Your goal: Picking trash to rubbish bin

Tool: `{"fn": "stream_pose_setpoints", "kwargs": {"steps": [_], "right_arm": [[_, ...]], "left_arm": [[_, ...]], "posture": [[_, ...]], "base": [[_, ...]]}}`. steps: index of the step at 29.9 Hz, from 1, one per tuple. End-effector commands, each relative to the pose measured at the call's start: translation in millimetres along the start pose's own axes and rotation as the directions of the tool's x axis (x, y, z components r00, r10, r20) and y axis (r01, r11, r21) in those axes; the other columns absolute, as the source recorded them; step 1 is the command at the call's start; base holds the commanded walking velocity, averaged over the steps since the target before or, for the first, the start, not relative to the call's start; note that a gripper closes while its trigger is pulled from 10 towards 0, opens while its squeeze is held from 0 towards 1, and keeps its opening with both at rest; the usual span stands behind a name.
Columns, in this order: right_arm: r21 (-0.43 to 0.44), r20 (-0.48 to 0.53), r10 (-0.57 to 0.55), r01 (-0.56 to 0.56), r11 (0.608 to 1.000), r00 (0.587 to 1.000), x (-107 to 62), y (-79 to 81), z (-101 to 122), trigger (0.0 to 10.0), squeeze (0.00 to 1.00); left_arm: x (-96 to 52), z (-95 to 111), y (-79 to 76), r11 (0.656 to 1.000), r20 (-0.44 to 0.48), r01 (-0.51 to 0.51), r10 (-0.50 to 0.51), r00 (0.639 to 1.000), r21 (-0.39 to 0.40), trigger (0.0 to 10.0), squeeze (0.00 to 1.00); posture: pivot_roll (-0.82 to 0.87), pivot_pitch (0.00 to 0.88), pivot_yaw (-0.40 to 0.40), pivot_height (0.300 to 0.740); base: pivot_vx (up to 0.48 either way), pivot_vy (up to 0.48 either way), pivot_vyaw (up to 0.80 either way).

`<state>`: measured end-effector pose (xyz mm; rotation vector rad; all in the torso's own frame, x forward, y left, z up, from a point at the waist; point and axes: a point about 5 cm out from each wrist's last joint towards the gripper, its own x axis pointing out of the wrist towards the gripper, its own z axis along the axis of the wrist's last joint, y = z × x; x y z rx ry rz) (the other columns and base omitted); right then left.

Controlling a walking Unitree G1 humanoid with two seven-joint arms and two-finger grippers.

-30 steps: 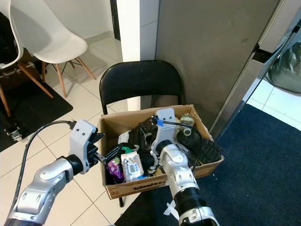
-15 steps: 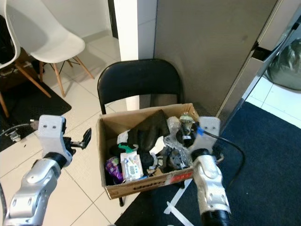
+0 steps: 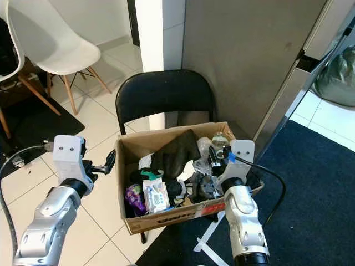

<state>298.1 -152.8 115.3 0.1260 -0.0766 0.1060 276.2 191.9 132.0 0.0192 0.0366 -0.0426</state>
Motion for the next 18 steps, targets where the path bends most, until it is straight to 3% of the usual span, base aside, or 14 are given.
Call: {"fn": "stream_pose_setpoints", "kwargs": {"steps": [1, 5, 18], "right_arm": [[-0.012, -0.022, 0.013, -0.013, 1.0, 1.0, -3.3, 2.1, -2.5, 10.0, 0.0], [-0.013, -0.025, 0.014, -0.014, 1.0, 1.0, -3.6, 2.5, -2.6, 10.0, 0.0], [-0.005, -0.034, 0.016, -0.016, 1.0, 0.999, -2.9, 5.1, -2.1, 10.0, 0.0]], "left_arm": [[-2.1, -1.8, -5.1, 1.0, -0.006, 0.01, -0.01, 1.0, -0.007, 10.0, 0.0], [-2.0, -1.7, -5.4, 1.0, -0.005, 0.01, -0.01, 1.0, -0.006, 10.0, 0.0], [-0.5, -0.4, -5.3, 1.0, -0.003, 0.01, -0.01, 1.0, -0.003, 10.0, 0.0]], "posture": [[-0.03, 0.091, -0.02, 0.74], [-0.03, 0.091, -0.02, 0.74], [-0.03, 0.093, -0.017, 0.74]], "base": [[0.0, 0.0, 0.0], [0.0, 0.0, 0.0], [-0.267, 0.0, 0.0]]}}
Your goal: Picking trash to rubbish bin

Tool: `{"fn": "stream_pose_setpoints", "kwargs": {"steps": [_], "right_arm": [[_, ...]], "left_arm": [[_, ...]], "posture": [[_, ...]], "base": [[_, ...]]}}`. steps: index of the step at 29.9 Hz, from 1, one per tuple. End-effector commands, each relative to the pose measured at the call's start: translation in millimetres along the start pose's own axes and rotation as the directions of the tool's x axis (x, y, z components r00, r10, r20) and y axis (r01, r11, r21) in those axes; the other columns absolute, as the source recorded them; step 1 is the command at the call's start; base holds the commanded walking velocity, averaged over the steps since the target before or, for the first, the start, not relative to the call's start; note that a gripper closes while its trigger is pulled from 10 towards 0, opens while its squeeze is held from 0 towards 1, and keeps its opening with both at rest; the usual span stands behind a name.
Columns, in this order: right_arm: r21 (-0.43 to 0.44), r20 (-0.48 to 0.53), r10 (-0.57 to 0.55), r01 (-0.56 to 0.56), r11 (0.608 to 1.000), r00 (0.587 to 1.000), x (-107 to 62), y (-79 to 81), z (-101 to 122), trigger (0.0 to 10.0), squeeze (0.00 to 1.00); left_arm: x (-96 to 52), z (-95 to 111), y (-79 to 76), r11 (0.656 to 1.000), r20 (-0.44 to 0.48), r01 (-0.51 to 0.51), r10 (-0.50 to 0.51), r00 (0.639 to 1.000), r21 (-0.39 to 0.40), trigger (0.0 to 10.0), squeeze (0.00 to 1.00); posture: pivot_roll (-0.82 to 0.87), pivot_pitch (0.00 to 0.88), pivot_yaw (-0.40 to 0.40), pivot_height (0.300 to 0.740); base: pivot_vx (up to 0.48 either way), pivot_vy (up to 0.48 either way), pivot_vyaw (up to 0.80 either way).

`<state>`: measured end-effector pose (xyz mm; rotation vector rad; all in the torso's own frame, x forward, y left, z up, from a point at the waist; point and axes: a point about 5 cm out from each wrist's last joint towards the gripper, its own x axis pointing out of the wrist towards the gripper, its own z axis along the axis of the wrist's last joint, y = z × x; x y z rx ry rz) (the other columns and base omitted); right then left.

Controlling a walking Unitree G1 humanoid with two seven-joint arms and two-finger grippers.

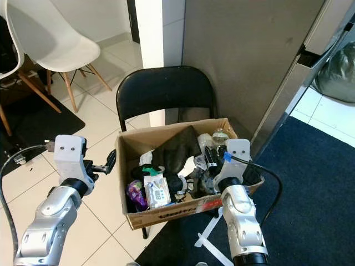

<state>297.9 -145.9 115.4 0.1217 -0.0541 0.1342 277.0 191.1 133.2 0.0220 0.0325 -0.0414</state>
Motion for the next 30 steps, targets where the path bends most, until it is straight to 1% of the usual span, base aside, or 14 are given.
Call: {"fn": "stream_pose_setpoints", "kwargs": {"steps": [1, 19, 25, 30], "right_arm": [[-0.003, -0.011, -0.011, 0.011, 1.0, 1.0, -3.5, -1.5, -1.4, 10.0, 0.0], [-0.002, -0.02, -0.01, 0.01, 1.0, 1.0, -3.7, -2.1, -1.4, 10.0, 0.0], [-0.011, -0.021, -0.008, 0.008, 1.0, 1.0, -0.1, -5.5, 0.2, 10.0, 0.0], [-0.019, -0.008, -0.007, 0.007, 1.0, 1.0, 4.6, -6.1, 6.0, 10.0, 0.0]], "left_arm": [[-1.3, -1.6, -4.5, 1.0, -0.007, 0.012, -0.012, 1.0, -0.006, 10.0, 0.0], [-0.3, -2.6, -5.8, 1.0, -0.012, 0.013, -0.013, 1.0, -0.004, 10.0, 0.0], [5.0, -1.7, -8.9, 1.0, -0.006, 0.012, -0.012, 1.0, 0.0, 10.0, 0.0], [10.8, 5.0, -8.2, 1.0, 0.016, 0.009, -0.009, 1.0, 0.001, 10.0, 0.0]], "posture": [[-0.03, 0.093, -0.016, 0.74], [-0.03, 0.102, -0.023, 0.74], [-0.03, 0.089, -0.04, 0.74], [-0.04, 0.089, -0.038, 0.74]], "base": [[-0.285, 0.0, 0.0], [-0.283, 0.0, 0.0], [0.0, 0.0, 0.0], [0.0, 0.0, 0.0]]}}
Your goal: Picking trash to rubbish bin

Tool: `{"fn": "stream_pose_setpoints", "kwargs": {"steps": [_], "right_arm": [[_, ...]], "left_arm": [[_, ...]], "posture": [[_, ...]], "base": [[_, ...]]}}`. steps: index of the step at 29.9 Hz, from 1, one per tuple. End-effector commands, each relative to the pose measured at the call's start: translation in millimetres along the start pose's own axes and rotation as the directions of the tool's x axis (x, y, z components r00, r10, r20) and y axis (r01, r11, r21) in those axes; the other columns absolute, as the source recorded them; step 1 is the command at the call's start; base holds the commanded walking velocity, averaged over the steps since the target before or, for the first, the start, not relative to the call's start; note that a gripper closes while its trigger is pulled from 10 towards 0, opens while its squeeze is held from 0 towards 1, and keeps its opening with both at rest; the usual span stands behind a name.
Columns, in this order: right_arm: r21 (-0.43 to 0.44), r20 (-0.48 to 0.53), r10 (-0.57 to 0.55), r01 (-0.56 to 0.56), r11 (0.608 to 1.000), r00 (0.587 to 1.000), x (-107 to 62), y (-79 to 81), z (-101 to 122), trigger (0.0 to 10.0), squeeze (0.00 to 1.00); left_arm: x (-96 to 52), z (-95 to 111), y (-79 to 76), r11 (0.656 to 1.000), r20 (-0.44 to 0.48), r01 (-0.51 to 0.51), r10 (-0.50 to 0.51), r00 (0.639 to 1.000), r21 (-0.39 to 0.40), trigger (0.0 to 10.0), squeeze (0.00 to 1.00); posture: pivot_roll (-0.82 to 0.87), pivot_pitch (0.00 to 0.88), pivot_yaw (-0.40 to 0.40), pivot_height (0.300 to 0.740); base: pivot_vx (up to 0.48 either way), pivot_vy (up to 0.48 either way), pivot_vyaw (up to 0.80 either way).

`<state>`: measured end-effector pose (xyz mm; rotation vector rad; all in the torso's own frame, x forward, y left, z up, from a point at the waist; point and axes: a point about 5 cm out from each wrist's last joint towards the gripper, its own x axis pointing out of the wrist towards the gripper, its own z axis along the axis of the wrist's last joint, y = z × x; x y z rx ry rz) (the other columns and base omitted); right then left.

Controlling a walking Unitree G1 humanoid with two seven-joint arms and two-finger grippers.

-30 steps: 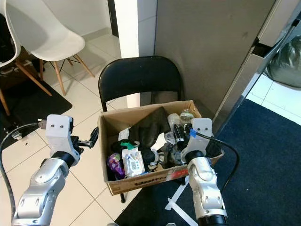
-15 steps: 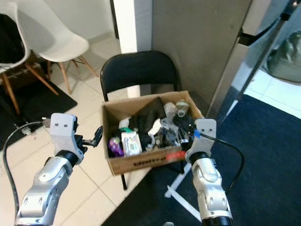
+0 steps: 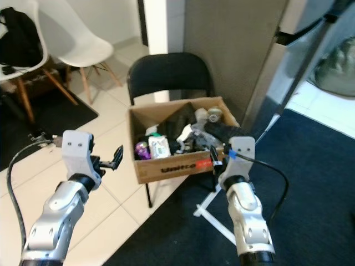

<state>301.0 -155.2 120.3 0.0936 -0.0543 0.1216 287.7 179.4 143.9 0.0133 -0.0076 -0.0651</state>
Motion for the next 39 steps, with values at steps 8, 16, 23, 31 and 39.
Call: {"fn": "stream_pose_setpoints", "kwargs": {"steps": [8, 16, 23, 31, 39], "right_arm": [[0.008, -0.008, -0.002, 0.002, 1.0, 1.0, 2.5, 0.9, -0.7, 10.0, 0.0], [-0.012, -0.014, 0.007, -0.007, 1.0, 1.0, 7.2, -3.0, 3.9, 10.0, 0.0], [-0.033, -0.01, 0.004, -0.004, 0.999, 1.0, 12.0, -10.3, 12.6, 10.0, 0.0], [-0.063, -0.001, -0.009, 0.009, 0.998, 1.0, 16.8, -20.5, 23.7, 10.0, 0.0], [-0.069, -0.001, -0.011, 0.01, 0.998, 1.0, 18.8, -19.8, 26.5, 10.0, 0.0]], "left_arm": [[3.1, -5.6, 4.6, 1.0, -0.021, -0.019, 0.019, 1.0, 0.018, 10.0, 0.0], [8.5, -2.2, -1.6, 0.999, -0.006, -0.01, 0.01, 1.0, 0.04, 10.0, 0.0], [10.6, -0.4, -2.8, 0.999, -0.001, -0.001, 0.001, 1.0, 0.047, 10.0, 0.0], [11.4, 0.3, -1.3, 0.997, 0.001, 0.018, -0.018, 1.0, 0.073, 10.0, 0.0], [10.8, -1.4, -1.4, 0.996, -0.011, 0.047, -0.046, 0.999, 0.081, 10.0, 0.0]], "posture": [[-0.04, 0.079, -0.04, 0.74], [-0.04, 0.091, -0.068, 0.74], [-0.04, 0.102, -0.073, 0.74], [-0.06, 0.103, -0.072, 0.74], [-0.07, 0.092, -0.065, 0.74]], "base": [[0.0, 0.0, 0.0], [0.0, 0.0, 0.0], [0.0, 0.0, 0.0], [0.0, 0.0, 0.0], [0.0, 0.0, 0.0]]}}
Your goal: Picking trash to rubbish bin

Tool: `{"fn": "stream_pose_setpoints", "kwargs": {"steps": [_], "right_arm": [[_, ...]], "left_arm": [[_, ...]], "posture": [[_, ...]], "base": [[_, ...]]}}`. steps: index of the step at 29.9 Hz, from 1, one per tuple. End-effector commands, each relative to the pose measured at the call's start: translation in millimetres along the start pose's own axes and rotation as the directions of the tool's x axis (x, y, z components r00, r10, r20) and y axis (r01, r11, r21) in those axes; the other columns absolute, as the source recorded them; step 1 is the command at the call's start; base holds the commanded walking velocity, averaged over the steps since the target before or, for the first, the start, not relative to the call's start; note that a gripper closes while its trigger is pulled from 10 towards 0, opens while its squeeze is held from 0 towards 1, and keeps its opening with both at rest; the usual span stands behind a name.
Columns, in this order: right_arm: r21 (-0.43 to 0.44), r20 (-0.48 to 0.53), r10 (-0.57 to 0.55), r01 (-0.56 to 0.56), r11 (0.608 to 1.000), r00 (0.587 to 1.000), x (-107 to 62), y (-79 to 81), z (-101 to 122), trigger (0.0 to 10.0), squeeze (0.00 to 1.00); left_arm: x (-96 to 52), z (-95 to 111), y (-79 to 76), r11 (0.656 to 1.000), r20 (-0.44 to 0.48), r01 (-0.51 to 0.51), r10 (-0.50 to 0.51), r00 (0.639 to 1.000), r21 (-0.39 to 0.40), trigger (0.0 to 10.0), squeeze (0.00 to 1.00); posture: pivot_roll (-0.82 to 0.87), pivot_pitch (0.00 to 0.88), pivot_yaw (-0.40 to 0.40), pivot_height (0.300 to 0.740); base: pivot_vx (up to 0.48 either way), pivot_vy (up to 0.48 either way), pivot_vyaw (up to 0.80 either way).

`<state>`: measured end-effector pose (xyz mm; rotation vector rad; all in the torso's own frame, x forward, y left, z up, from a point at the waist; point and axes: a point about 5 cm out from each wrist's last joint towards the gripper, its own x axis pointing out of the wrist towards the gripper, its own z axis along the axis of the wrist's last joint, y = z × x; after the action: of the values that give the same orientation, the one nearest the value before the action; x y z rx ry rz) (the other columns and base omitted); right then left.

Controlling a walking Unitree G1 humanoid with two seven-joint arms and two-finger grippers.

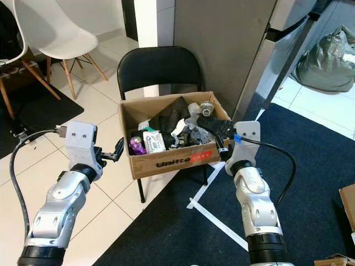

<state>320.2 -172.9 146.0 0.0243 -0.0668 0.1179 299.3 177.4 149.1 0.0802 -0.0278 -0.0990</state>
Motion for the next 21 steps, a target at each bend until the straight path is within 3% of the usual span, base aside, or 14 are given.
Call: {"fn": "stream_pose_setpoints", "kwargs": {"steps": [1, 15, 21], "right_arm": [[0.001, -0.01, -0.008, 0.008, 1.0, 1.0, 0.5, -1.7, 0.4, 10.0, 0.0], [0.005, -0.007, -0.009, 0.009, 1.0, 1.0, 1.0, 1.2, -0.8, 10.0, 0.0], [0.005, -0.004, -0.011, 0.011, 1.0, 1.0, 2.6, 0.6, 0.4, 10.0, 0.0]], "left_arm": [[-1.2, -6.6, -0.6, 1.0, -0.028, 0.017, -0.017, 0.999, 0.015, 10.0, 0.0], [-1.0, -8.9, 0.4, 0.999, -0.035, 0.048, -0.047, 0.998, 0.025, 10.0, 0.0], [2.2, -7.2, 0.0, 0.998, -0.031, 0.051, -0.05, 0.998, 0.025, 10.0, 0.0]], "posture": [[-0.07, 0.092, -0.065, 0.74], [-0.08, 0.044, -0.039, 0.74], [-0.08, 0.061, -0.047, 0.74]], "base": [[0.0, 0.0, 0.0], [0.0, 0.0, 0.0], [0.0, 0.0, 0.0]]}}
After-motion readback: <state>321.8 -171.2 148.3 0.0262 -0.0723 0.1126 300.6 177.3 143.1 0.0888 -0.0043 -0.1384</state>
